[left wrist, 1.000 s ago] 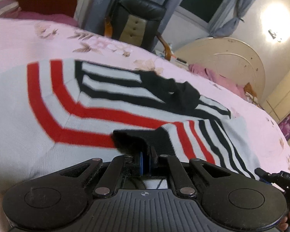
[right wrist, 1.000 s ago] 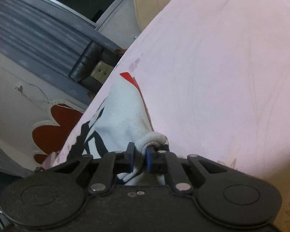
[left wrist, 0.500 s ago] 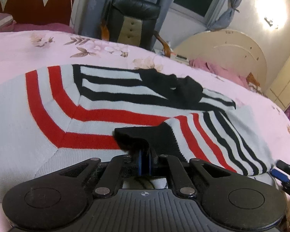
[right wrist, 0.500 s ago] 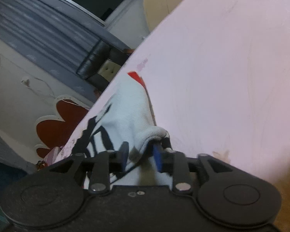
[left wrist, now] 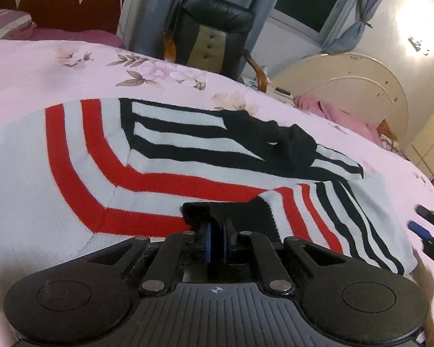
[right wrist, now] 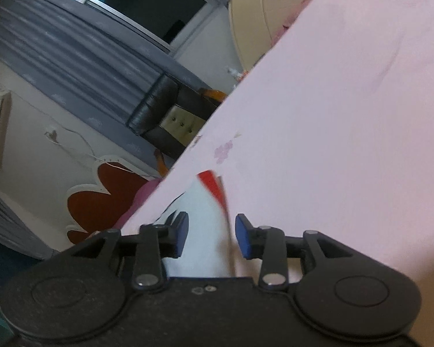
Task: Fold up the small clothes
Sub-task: 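Lay the sleeve on the sweater body and open the right tool, then open the left tool, move to the other black cuff and grasp it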
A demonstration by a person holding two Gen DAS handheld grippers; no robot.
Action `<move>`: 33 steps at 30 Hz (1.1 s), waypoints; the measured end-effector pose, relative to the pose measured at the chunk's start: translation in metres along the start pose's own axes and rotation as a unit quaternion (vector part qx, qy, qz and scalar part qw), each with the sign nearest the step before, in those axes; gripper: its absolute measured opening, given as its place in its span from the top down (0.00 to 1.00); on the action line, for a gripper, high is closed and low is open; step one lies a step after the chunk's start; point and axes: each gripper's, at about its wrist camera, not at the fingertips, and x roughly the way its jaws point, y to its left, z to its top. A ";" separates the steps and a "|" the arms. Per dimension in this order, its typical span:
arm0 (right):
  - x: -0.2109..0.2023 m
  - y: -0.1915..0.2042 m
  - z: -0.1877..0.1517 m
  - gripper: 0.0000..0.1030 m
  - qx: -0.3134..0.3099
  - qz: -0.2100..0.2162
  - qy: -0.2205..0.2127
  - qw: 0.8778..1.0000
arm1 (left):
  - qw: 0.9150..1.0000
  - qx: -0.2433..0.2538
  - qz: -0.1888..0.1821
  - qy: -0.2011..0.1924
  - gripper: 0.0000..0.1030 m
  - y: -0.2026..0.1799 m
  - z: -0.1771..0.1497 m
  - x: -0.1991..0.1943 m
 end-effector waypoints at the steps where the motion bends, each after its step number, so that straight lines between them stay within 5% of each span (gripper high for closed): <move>1: 0.012 -0.003 0.005 0.64 0.002 0.000 0.007 1.000 | 1.000 0.000 0.000 -0.003 0.95 0.000 -0.001 0.000; 8: 0.068 -0.015 0.029 0.66 0.020 0.038 0.045 0.998 | 1.000 0.002 0.004 -0.012 0.95 0.000 -0.003 -0.001; 9: 0.074 -0.012 0.030 0.68 0.012 0.037 0.050 0.998 | 1.000 0.001 0.005 -0.013 0.95 0.000 -0.003 -0.001; 11: 0.083 -0.004 0.031 0.89 -0.019 0.025 0.066 0.997 | 1.000 0.000 0.010 -0.019 0.96 0.000 -0.003 -0.004; 17: 0.086 0.006 0.026 0.92 -0.103 -0.012 0.072 0.992 | 0.999 -0.015 0.035 -0.035 0.96 0.007 -0.006 -0.004; 20: 0.074 0.011 0.028 0.81 -0.115 -0.024 0.070 0.991 | 0.998 -0.008 0.042 -0.036 0.93 0.006 -0.005 -0.007; 23: 0.039 0.019 0.020 0.81 -0.149 -0.022 0.056 0.987 | 0.993 -0.017 0.094 -0.064 0.68 0.006 -0.009 -0.024; 26: 0.009 0.023 0.006 0.88 -0.191 -0.018 0.067 0.979 | 0.992 -0.020 0.092 -0.090 0.68 -0.007 -0.019 -0.044; 29: -0.015 0.025 -0.014 0.94 -0.218 -0.014 0.083 0.972 | 0.992 0.048 0.071 -0.093 0.68 -0.049 -0.032 -0.040; 33: -0.018 0.033 -0.042 0.96 -0.283 -0.044 0.104 0.953 | 0.993 0.077 0.070 -0.049 0.67 -0.075 -0.037 -0.007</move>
